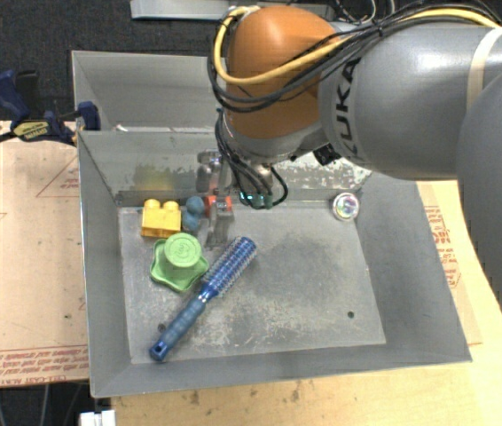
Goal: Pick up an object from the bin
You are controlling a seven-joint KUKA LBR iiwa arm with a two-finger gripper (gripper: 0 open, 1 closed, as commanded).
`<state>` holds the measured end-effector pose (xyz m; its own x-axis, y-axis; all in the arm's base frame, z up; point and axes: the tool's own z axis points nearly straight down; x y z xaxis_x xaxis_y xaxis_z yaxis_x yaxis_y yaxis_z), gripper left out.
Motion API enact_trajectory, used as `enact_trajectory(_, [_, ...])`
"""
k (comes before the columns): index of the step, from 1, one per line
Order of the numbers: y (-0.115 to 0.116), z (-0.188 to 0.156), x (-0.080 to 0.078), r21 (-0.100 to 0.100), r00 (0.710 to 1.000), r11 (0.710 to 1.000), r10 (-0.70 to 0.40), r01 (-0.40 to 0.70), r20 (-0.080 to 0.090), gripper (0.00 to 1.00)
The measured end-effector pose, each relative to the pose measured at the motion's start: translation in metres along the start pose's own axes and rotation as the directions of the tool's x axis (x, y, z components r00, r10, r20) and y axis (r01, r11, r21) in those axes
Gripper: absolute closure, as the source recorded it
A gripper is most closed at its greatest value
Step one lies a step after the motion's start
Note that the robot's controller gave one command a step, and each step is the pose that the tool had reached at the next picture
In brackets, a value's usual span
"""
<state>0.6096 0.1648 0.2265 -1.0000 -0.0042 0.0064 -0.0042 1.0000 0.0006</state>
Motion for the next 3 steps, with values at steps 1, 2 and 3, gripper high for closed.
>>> enact_trajectory(1, [-0.059,0.079,0.097,0.004,0.998,0.998,0.063,-0.063,-0.006,0.0])
enact_trajectory(2, [-0.011,0.16,0.057,-0.003,0.992,0.992,0.127,-0.127,0.007,0.0])
enact_trajectory(3, [-0.014,0.153,0.054,-0.005,0.991,0.991,0.133,-0.133,0.016,1.0])
